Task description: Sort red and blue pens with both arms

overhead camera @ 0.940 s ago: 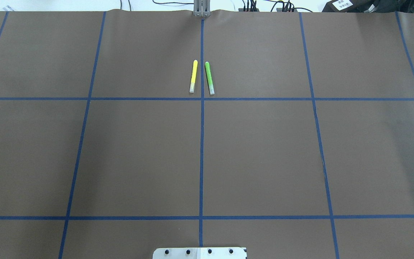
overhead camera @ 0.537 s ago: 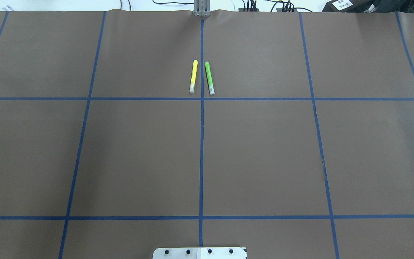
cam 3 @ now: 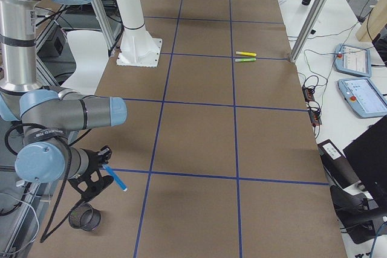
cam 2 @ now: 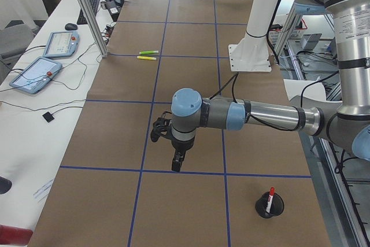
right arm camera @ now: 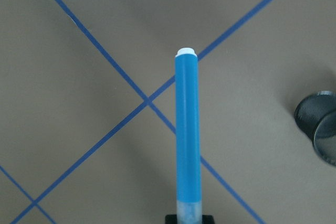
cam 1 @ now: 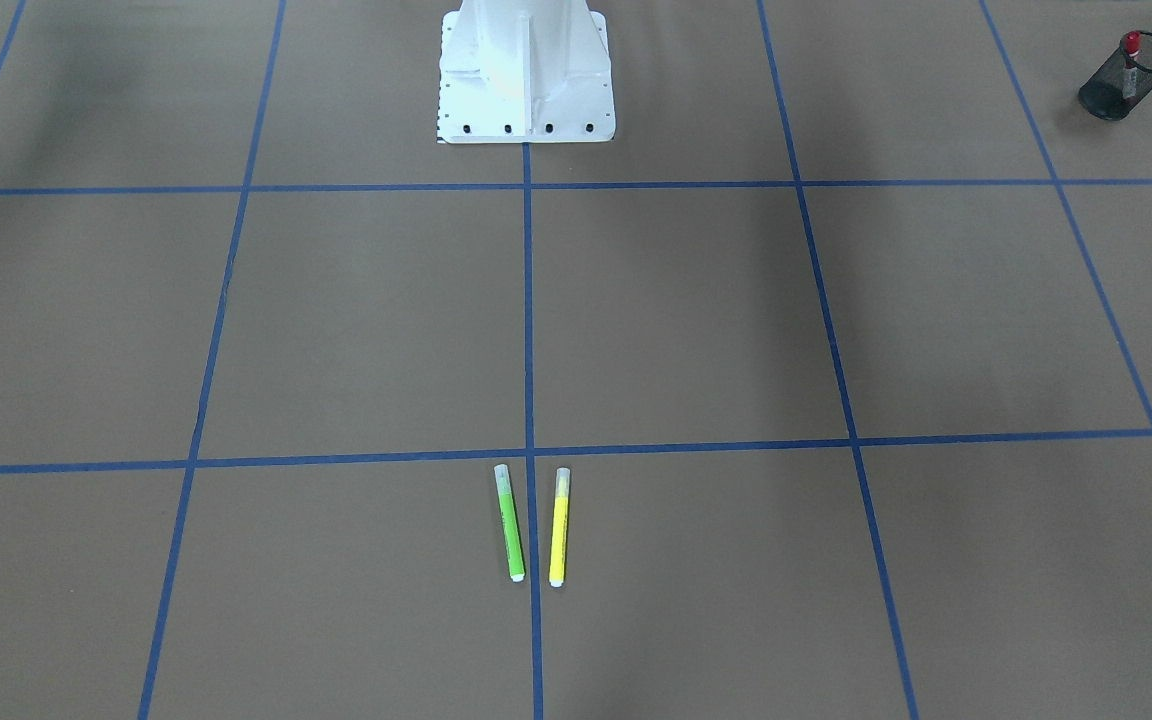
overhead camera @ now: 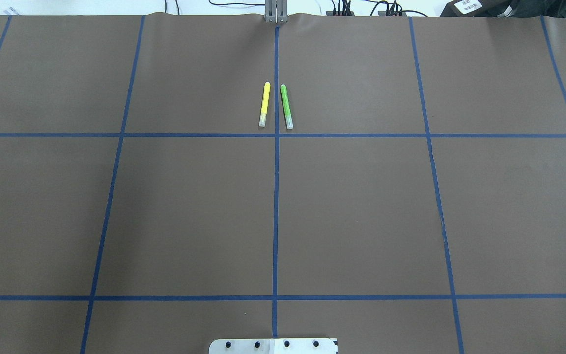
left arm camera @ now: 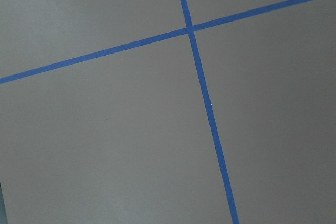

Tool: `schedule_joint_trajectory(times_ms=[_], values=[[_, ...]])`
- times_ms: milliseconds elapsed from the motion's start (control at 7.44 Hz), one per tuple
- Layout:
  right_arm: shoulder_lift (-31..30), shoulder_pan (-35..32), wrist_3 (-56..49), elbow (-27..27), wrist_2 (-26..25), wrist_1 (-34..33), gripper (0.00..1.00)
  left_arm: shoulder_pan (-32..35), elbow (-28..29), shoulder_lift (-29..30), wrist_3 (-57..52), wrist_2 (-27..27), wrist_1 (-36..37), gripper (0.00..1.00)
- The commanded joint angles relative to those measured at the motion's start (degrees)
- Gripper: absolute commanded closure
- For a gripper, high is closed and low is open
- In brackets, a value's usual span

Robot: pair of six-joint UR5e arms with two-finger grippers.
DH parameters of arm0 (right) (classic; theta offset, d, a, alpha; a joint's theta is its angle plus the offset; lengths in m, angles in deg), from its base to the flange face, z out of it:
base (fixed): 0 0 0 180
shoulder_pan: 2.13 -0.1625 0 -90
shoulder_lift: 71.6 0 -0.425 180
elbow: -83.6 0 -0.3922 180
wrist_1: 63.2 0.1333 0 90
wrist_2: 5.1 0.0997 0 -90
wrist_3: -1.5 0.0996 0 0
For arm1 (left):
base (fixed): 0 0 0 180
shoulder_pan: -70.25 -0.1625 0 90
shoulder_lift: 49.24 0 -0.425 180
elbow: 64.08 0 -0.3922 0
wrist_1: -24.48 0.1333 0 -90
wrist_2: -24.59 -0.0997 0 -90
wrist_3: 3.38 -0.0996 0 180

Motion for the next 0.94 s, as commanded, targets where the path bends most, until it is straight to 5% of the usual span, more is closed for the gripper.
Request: schedule_joint_trajectory(times_ms=[0,403,806], values=[[-2.26,-8.29,0.0,3.47,-3.36,-6.35,1.0,0.0,-0.05,0.0,0.0,0.0,0.0,0.0],[-1.21,-9.89,-4.62,7.72,-16.61,-4.35,1.0,0.09,-0.31,-0.09,-0.09,0.0,0.0,0.0],[-1.04,-9.89,-5.01,17.44,-18.41,11.25,1.0,0.09,-0.49,-0.09,-0.09,0.09,0.0,0.0]])
